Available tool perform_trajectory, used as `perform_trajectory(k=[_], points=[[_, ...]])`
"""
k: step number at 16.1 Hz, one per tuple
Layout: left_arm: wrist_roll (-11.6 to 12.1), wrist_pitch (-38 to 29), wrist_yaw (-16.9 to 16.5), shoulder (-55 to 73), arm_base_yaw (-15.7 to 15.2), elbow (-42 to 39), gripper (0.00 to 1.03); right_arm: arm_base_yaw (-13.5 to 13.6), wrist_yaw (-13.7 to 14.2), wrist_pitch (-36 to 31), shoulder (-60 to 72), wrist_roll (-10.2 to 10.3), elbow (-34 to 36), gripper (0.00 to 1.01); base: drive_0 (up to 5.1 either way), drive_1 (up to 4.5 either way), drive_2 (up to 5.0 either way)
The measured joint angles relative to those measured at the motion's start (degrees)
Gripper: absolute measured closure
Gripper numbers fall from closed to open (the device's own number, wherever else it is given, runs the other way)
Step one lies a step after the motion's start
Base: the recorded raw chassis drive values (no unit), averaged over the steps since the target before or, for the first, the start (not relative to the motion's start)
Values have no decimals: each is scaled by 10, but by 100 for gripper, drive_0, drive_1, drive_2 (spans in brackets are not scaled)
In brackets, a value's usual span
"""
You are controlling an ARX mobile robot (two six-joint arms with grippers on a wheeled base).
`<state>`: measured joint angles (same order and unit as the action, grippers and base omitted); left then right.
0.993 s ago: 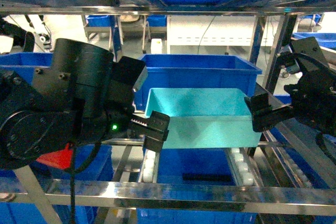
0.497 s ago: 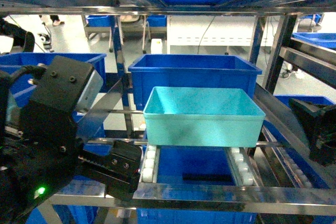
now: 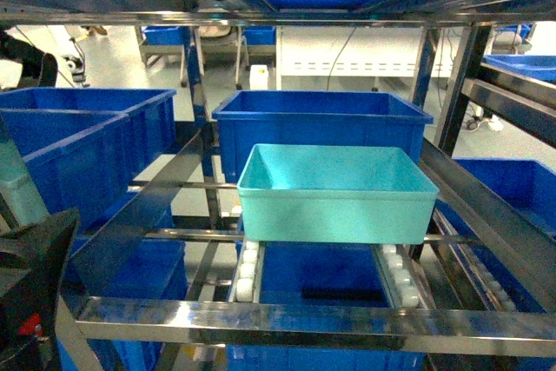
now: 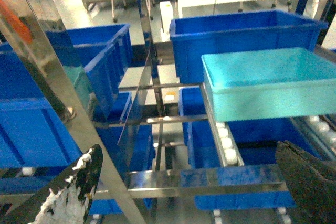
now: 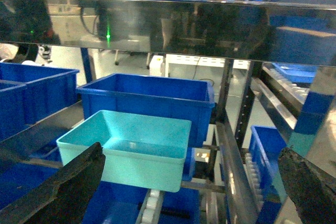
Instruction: Organize blue bins on left shelf correctly
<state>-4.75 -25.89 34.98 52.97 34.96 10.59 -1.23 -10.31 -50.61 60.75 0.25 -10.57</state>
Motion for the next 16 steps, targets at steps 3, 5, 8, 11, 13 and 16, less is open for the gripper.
perform_trajectory(k=[3, 5, 8, 11, 13, 16], points=[[0, -7, 15, 5, 7, 0, 5, 9, 17, -12, 33, 2, -13, 3, 0, 0, 0], [14, -153, -13, 32, -11, -36, 15, 9, 25, -8, 30, 2, -13, 4, 0, 0, 0], [37, -83, -161, -176, -163, -97, 77, 12, 101, 60, -93, -1, 46, 66, 0, 0, 0], [38, 17, -233, -286, -235, -97, 101, 12, 101, 70, -153, -3, 86, 99, 0, 0, 0], [38, 71, -269, -341, -271, -97, 101, 12, 102, 136, -229, -3, 97, 99, 0, 0, 0], [39, 121, -341, -392, -355, -97, 101, 12, 102, 214, -310, -3, 97, 99, 0, 0, 0]])
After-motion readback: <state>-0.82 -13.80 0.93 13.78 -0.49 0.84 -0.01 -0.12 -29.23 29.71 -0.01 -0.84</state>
